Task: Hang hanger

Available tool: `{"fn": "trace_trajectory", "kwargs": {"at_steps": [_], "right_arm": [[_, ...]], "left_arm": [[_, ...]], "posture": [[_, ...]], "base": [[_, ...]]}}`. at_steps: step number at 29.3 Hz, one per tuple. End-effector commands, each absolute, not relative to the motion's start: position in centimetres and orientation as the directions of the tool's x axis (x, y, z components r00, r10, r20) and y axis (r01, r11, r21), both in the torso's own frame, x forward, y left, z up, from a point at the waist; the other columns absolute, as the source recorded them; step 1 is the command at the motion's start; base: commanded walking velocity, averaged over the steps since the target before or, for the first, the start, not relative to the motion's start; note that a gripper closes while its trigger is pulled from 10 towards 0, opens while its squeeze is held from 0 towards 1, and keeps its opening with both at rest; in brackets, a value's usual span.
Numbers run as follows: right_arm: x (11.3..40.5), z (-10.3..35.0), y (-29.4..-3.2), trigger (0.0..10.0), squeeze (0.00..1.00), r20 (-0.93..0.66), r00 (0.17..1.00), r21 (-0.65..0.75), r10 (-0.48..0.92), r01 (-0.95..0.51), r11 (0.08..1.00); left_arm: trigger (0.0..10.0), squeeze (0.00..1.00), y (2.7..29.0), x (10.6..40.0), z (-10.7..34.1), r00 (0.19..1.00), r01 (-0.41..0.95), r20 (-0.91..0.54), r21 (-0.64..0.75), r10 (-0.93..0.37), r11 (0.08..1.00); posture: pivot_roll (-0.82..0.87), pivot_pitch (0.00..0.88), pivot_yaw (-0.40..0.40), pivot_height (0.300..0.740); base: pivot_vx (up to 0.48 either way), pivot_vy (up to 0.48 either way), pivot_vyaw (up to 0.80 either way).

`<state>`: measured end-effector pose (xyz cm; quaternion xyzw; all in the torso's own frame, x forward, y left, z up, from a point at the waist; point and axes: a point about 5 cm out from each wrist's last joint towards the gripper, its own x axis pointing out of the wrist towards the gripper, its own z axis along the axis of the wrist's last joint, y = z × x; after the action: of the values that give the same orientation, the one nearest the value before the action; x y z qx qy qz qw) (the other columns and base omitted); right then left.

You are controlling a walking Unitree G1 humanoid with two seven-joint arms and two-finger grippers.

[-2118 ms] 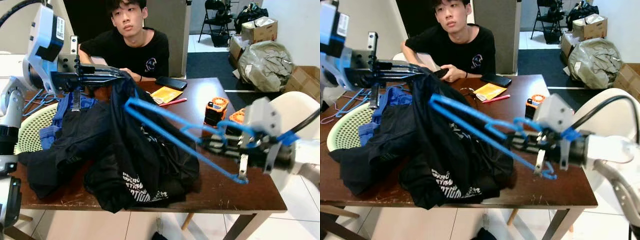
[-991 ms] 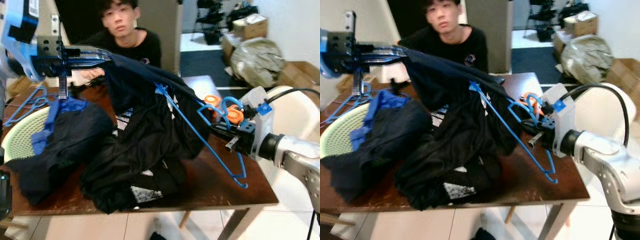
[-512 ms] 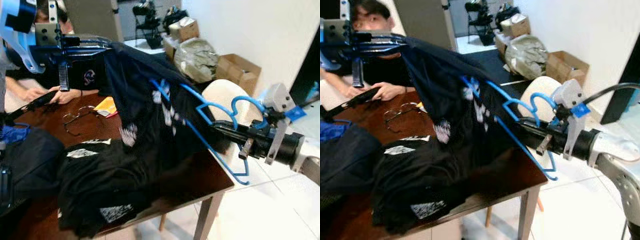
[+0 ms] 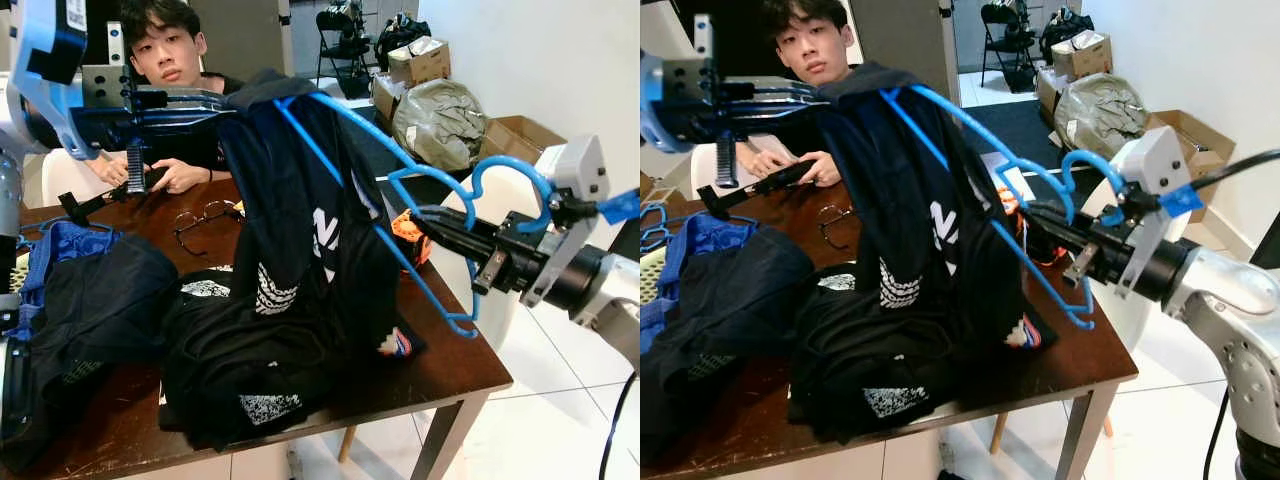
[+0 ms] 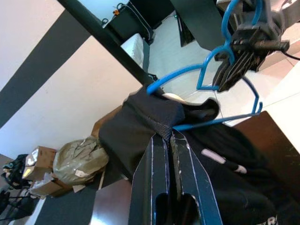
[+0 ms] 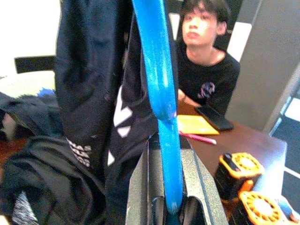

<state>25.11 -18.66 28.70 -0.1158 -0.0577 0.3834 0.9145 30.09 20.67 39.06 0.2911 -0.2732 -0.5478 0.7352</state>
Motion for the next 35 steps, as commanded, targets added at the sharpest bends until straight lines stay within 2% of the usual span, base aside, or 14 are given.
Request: {"fn": "trace_trajectory", "kwargs": {"at_steps": [1, 4, 5, 6, 7, 8, 9, 11, 13, 15, 26, 30, 35], "right_arm": [[25.7, 27.6, -18.5, 10.0, 0.00, -0.072, 0.730, -0.281, 0.680, -0.669, 0.688], [25.6, 27.0, -18.2, 10.0, 0.00, -0.118, 0.720, -0.296, 0.684, -0.683, 0.668], [25.0, 26.5, -17.9, 10.0, 0.00, -0.162, 0.679, -0.301, 0.716, -0.725, 0.619], [25.0, 26.5, -17.9, 10.0, 0.00, -0.162, 0.679, -0.301, 0.716, -0.725, 0.619], [24.3, 26.2, -17.8, 10.0, 0.00, -0.190, 0.629, -0.301, 0.754, -0.768, 0.565], [24.3, 26.2, -17.8, 10.0, 0.00, -0.190, 0.629, -0.301, 0.754, -0.768, 0.565], [23.7, 26.1, -17.9, 10.0, 0.00, -0.208, 0.595, -0.304, 0.776, -0.794, 0.527], [23.7, 26.1, -17.9, 10.0, 0.00, -0.208, 0.595, -0.304, 0.776, -0.794, 0.527], [22.8, 26.4, -19.1, 10.0, 0.00, -0.219, 0.558, -0.301, 0.801, -0.819, 0.488], [20.9, 27.6, -21.4, 10.0, 0.00, -0.172, 0.500, -0.272, 0.849, -0.852, 0.447], [18.8, 29.4, -23.7, 10.0, 0.00, -0.060, 0.425, -0.266, 0.903, -0.879, 0.395], [18.6, 29.2, -24.1, 10.0, 0.00, -0.096, 0.425, -0.265, 0.900, -0.883, 0.388], [18.9, 28.7, -24.5, 10.0, 0.00, -0.183, 0.462, -0.274, 0.868, -0.872, 0.406]], "left_arm": [[3.3, 0.00, 20.3, 30.0, 38.7, 0.226, 0.662, 0.075, 0.719, -0.971, 0.210], [3.3, 0.00, 20.2, 30.0, 38.6, 0.224, 0.663, 0.075, 0.719, -0.972, 0.208], [3.3, 0.00, 20.2, 30.0, 38.6, 0.225, 0.663, 0.076, 0.719, -0.971, 0.210], [3.3, 0.00, 20.2, 30.0, 38.6, 0.225, 0.663, 0.076, 0.719, -0.971, 0.210], [3.3, 0.00, 20.3, 30.0, 38.6, 0.229, 0.661, 0.077, 0.720, -0.970, 0.213], [3.3, 0.00, 20.3, 30.0, 38.6, 0.229, 0.661, 0.077, 0.720, -0.970, 0.213], [3.3, 0.00, 20.4, 30.0, 38.7, 0.232, 0.659, 0.078, 0.721, -0.970, 0.216], [3.3, 0.00, 20.4, 30.0, 38.7, 0.232, 0.659, 0.078, 0.721, -0.970, 0.216], [3.3, 0.00, 20.5, 29.9, 38.7, 0.234, 0.658, 0.076, 0.722, -0.969, 0.215], [3.3, 0.00, 20.8, 29.6, 38.8, 0.228, 0.664, 0.059, 0.721, -0.972, 0.199], [3.7, 0.00, 20.8, 29.0, 38.3, 0.196, 0.690, 0.010, 0.709, -0.980, 0.145], [3.8, 0.00, 20.8, 28.9, 38.3, 0.191, 0.692, 0.006, 0.708, -0.982, 0.139], [3.7, 0.00, 20.7, 28.8, 38.4, 0.185, 0.693, 0.002, 0.709, -0.983, 0.132]], "posture": [[0.00, 0.008, 0.088, 0.740], [0.00, 0.008, 0.088, 0.740], [0.00, 0.005, 0.084, 0.740], [0.00, 0.005, 0.084, 0.740], [0.00, 0.005, 0.084, 0.740], [0.00, 0.005, 0.084, 0.740], [0.01, 0.004, 0.084, 0.740], [0.01, 0.004, 0.084, 0.740], [0.01, 0.004, 0.084, 0.740], [0.02, 0.010, 0.087, 0.740], [0.02, 0.012, 0.091, 0.740], [0.02, 0.012, 0.091, 0.740], [0.02, 0.012, 0.091, 0.740]], "base": [[0.000, 0.000, 0.00], [0.000, 0.000, 0.00], [0.000, 0.000, 0.00], [0.000, 0.000, 0.00], [0.000, 0.000, 0.00], [0.000, 0.000, 0.00], [0.000, 0.000, 0.00], [0.000, 0.000, 0.00], [0.000, 0.000, 0.00], [0.000, 0.000, 0.00], [0.000, 0.000, 0.00], [0.000, 0.000, 0.00], [0.000, 0.000, 0.00]]}}
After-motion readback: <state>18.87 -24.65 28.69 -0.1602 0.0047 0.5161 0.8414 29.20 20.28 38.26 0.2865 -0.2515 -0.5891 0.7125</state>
